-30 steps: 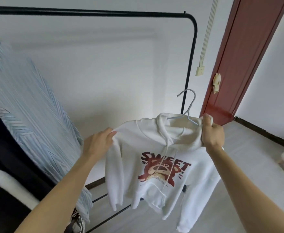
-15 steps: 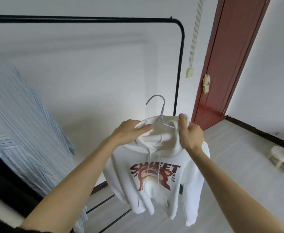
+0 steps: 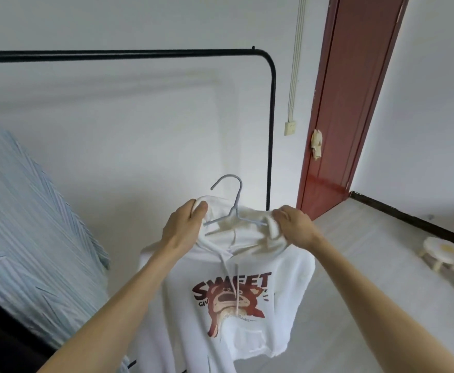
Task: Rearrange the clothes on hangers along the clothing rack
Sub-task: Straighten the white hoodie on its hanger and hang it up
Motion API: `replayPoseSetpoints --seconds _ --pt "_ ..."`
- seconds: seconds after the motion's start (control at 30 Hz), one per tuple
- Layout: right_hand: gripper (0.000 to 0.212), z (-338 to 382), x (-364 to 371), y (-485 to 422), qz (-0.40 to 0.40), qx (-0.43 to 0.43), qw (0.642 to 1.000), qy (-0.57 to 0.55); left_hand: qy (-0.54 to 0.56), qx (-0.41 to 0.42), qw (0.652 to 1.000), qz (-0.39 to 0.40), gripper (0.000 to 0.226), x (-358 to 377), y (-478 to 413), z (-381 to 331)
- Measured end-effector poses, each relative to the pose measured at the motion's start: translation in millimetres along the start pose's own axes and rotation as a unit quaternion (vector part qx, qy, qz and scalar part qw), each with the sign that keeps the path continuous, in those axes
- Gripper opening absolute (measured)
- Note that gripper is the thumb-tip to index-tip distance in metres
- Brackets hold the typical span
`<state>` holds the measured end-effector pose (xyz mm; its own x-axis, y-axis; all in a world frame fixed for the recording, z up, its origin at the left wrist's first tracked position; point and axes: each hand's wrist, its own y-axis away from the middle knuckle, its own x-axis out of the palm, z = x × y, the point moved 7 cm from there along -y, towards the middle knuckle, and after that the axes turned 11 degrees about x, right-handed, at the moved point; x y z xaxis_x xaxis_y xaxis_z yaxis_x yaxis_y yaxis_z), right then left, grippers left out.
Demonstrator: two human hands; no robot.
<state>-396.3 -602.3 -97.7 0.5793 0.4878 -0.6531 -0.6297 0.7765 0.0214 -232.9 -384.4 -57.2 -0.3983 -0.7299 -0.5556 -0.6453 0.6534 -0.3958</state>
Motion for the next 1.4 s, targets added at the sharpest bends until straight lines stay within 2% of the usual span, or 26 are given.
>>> replayPoseSetpoints --seconds 0.07,0.13,0.17,0.23,0.3,0.4,0.47,0.57,0.67,0.73,0.77,0.83,0.9,0.97,1.07,1.13,1.2,1.23,1.33,1.4 --pt "0.03 39.6 -5.3 5.2 -0.023 -0.072 0.996 -0.037 -0.004 -0.013 1.0 -0.013 0.026 4.1 5.7 -5.1" --pt "0.024 62.9 -9.4 -2.5 -0.056 -0.075 0.992 -0.081 0.003 -0.027 0.999 -0.035 0.019 4.4 8.2 -11.1" --pt "0.025 64.8 -2.9 -11.1 -0.034 -0.036 0.997 -0.058 -0.002 -0.041 0.998 -0.051 0.014 0.1 10.3 -13.2" --pt "0.031 45.6 20.5 -21.4 0.061 0.075 0.992 0.086 -0.005 -0.061 0.994 -0.096 0.018 -13.0 13.9 -9.1" --pt "0.034 32.2 32.9 -12.2 0.12 0.081 0.971 0.191 -0.005 -0.071 0.987 -0.143 0.033 -30.4 20.6 7.2" --pt "0.066 24.6 46.8 11.0 0.177 0.068 0.97 0.15 -0.017 -0.073 0.982 -0.173 0.042 -45.9 26.2 33.7" --pt "0.068 18.7 57.8 22.5 0.177 0.086 0.976 0.095 -0.055 -0.066 0.986 -0.14 0.039 -43.3 24.8 42.5" --pt "0.069 20.4 58.9 26.4 0.089 0.097 0.991 0.021 -0.144 -0.047 0.987 -0.061 0.021 -33.7 25.7 43.7" --pt "0.071 24.4 44.1 27.1 0.013 0.105 0.994 0.0 -0.256 -0.01 0.964 0.067 0.047 -21.2 27.8 43.3" --pt "0.075 27.5 34.7 28.4 -0.011 0.11 0.994 -0.011 -0.329 -0.034 0.934 0.136 0.058 -23.7 28.1 38.7" --pt "0.075 29.9 30.7 29.0 -0.02 0.112 0.993 -0.015 -0.365 -0.028 0.917 0.156 0.062 -25.5 26.4 32.0" --pt "0.073 38.3 25.3 29.2 -0.032 0.105 0.994 -0.022 -0.396 0.041 0.905 0.15 0.062 -25.0 20.3 10.9" --pt "0.07 50.0 22.6 30.1 -0.031 0.088 0.996 -0.012 -0.345 0.075 0.924 0.149 0.047 -23.0 12.4 1.5" --pt "0.066 59.9 21.0 30.2 0.007 0.052 0.999 -0.007 -0.304 0.065 0.941 0.132 0.04 -26.0 4.2 0.6" --pt "0.057 76.8 18.1 36.2 0.184 -0.038 0.981 -0.042 -0.307 0.082 0.946 0.063 0.036 -47.6 -6.1 -5.3" --pt "0.056 85.3 13.8 43.5 0.277 -0.08 0.958 -0.003 -0.295 0.095 0.95 0.04 0.034 -58.6 -9.7 -7.1" --pt "0.057 94.3 13.7 45.3 0.308 -0.118 0.943 0.038 -0.3 0.102 0.948 0.021 0.031 -69.3 -13.5 -11.6" --pt "0.057 103.1 17.5 46.4 0.324 -0.13 0.937 0.023 -0.308 0.099 0.946 0.011 0.031 -76.0 -16.3 -12.2" --pt "0.053 130.8 36.2 54.0 0.356 -0.151 0.919 -0.077 -0.32 0.06 0.945 -0.008 0.032 -93.5 -19.4 -2.8" --pt "0.046 154.6 48.0 55.9 0.321 -0.168 0.922 -0.135 -0.309 0.021 0.951 -0.01 0.031 -110.4 -17.7 6.8"
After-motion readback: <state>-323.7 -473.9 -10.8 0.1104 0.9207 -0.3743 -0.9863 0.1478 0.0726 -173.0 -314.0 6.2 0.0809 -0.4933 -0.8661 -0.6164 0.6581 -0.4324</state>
